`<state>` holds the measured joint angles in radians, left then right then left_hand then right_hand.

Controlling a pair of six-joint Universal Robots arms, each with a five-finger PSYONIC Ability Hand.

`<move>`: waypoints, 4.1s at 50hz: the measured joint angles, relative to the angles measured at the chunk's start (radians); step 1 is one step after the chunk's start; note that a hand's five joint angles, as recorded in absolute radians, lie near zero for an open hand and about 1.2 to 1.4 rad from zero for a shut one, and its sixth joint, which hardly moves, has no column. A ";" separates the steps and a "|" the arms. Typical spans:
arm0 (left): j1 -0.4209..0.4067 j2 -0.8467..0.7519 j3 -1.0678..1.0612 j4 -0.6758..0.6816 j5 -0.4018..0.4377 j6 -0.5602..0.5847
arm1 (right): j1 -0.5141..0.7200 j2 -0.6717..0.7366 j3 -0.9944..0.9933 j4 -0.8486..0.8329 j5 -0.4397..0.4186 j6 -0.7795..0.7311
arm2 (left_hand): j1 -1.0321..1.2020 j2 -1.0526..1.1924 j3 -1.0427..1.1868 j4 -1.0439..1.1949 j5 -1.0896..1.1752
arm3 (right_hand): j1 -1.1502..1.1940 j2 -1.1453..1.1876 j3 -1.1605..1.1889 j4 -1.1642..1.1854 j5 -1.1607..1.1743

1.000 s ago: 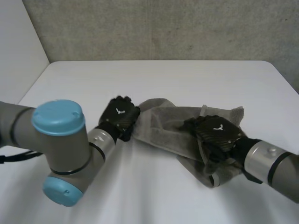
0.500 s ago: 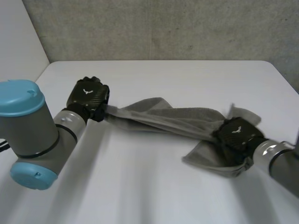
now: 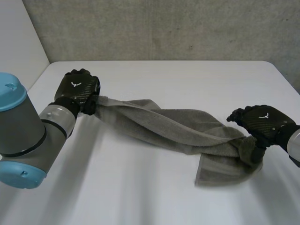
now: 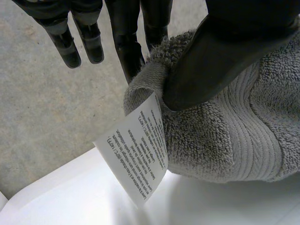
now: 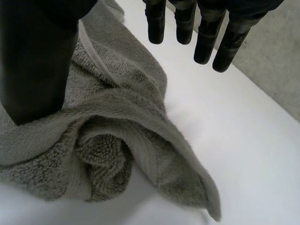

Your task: Fold the towel.

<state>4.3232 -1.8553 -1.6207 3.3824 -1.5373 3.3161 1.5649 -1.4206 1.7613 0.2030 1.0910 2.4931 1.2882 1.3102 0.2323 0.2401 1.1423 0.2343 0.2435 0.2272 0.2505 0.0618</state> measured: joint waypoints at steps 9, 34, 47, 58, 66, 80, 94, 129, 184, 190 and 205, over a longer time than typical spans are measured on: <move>0.004 0.041 -0.042 0.001 0.006 -0.001 | 0.006 0.091 -0.091 -0.001 0.016 0.168 | 0.000 0.000 0.000 0.000 0.000 | 0.000 0.000 0.000 0.000 0.000; 0.043 0.077 -0.045 0.004 0.017 -0.002 | 0.145 0.297 -0.285 -0.091 0.040 0.389 | 0.000 0.000 0.000 0.000 0.000 | 1.070 1.036 0.000 0.000 1.081; 0.094 0.111 0.024 0.002 0.006 -0.064 | 0.239 0.090 -0.605 -0.086 0.027 0.489 | 0.000 0.000 0.000 0.000 0.000 | 1.073 1.037 0.000 0.000 1.081; 0.191 0.169 -0.016 0.003 0.030 -0.127 | 0.331 0.087 -0.359 -0.059 0.015 0.370 | 0.000 0.000 0.000 0.000 0.000 | 0.603 0.588 0.000 0.000 0.608; 0.231 0.136 -0.040 0.004 0.065 -0.122 | 0.320 0.232 -0.208 -0.069 0.023 0.180 | 0.000 0.000 0.000 0.000 0.000 | 0.420 0.438 0.000 0.000 0.389; 0.238 0.073 -0.042 0.007 0.070 -0.119 | 0.295 0.301 -0.193 -0.191 0.028 0.167 | 0.000 0.000 0.000 0.000 0.000 | 0.377 0.389 0.000 0.000 0.347; 0.226 0.083 -0.060 0.002 0.070 -0.121 | 0.310 0.273 -0.316 -0.184 0.084 0.382 | 0.000 0.000 0.000 0.000 0.000 | 0.213 0.208 0.000 0.000 0.171; 0.204 0.096 -0.079 0.003 0.070 -0.120 | 0.308 0.699 -0.763 0.030 0.109 0.522 | 0.000 0.000 0.000 0.000 0.000 | 0.689 0.680 0.000 0.000 0.659; 0.131 -0.048 0.630 -0.057 0.005 -0.071 | 0.253 0.188 -0.917 -0.212 0.223 0.272 | 0.006 0.000 0.000 0.000 0.000 | 1.082 1.042 0.000 0.000 1.070; 0.141 0.022 0.697 -0.039 0.003 -0.170 | 0.250 0.132 -0.846 -0.278 0.207 0.286 | 0.006 0.000 0.000 0.000 0.000 | 1.082 1.050 0.000 0.000 1.078; 0.328 0.067 -0.037 0.194 0.243 -0.249 | 0.228 0.002 -0.148 -0.358 -0.044 -0.114 | 0.007 0.000 0.000 0.000 0.000 | 1.082 1.052 0.000 0.000 1.078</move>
<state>4.6511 -1.7878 -1.6572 3.5760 -1.2939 3.0670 1.7927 -1.4189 1.6128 -0.1551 1.0473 2.3794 1.2947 1.3101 0.2323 0.2401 1.1425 1.3165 1.2951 0.2272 0.2505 1.1399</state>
